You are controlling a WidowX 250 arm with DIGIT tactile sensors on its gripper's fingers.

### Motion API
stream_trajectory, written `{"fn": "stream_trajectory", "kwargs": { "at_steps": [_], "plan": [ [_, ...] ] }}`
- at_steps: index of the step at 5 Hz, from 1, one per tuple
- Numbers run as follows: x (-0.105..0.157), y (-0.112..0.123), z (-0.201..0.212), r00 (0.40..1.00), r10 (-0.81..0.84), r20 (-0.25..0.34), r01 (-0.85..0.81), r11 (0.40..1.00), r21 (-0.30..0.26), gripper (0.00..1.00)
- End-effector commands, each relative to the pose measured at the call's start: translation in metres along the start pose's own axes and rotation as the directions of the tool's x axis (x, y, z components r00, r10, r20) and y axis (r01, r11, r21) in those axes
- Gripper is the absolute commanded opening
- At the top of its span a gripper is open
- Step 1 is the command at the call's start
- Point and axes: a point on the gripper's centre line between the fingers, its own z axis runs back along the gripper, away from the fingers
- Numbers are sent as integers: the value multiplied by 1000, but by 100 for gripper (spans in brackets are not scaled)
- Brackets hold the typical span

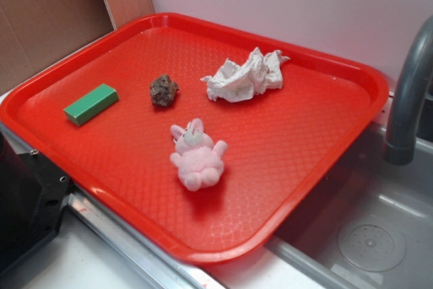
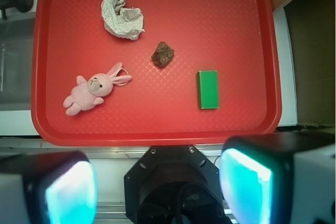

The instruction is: Grab the rock.

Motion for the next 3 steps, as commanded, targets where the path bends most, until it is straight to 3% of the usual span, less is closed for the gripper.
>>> {"fn": "stream_trajectory", "kwargs": {
  "at_steps": [1,3],
  "plan": [
    [0,0,0,1000,0,0,0,1000,0,100],
    [25,9,-36,995,92,40,-91,996,-11,100]
  ]
}}
